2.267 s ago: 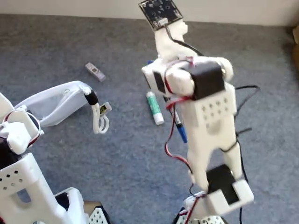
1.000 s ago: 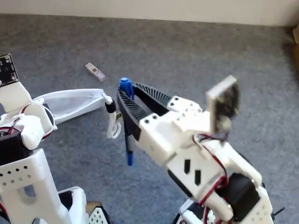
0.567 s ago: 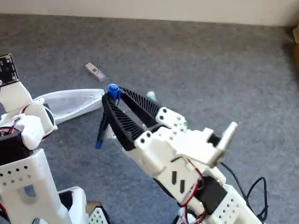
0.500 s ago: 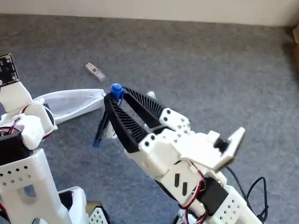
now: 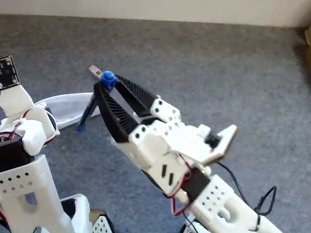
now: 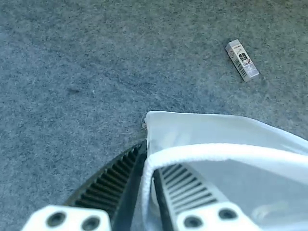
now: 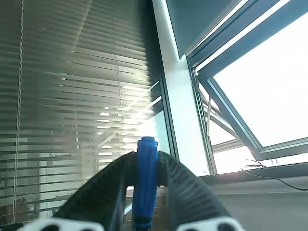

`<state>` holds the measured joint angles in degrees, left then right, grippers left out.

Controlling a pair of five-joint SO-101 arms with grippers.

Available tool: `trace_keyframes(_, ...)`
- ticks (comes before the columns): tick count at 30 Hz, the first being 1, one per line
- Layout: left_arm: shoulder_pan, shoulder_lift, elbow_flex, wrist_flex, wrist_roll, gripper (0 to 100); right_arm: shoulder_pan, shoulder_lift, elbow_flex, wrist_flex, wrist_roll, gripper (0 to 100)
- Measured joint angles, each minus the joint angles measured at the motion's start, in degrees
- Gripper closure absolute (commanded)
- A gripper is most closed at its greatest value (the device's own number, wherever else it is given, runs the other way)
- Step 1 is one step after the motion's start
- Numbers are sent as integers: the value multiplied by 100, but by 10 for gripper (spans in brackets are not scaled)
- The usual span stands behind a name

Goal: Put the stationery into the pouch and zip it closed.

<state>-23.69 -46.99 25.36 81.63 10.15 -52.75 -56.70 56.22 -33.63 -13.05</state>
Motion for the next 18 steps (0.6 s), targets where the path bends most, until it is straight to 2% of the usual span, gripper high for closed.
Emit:
trace_keyframes(7, 0, 0, 0, 0, 0, 993, 369, 1002, 0, -941, 0, 994)
trace_keyframes(18, 9, 0, 0, 9, 0, 993, 501, 1679, -9, -1081, 132, 994)
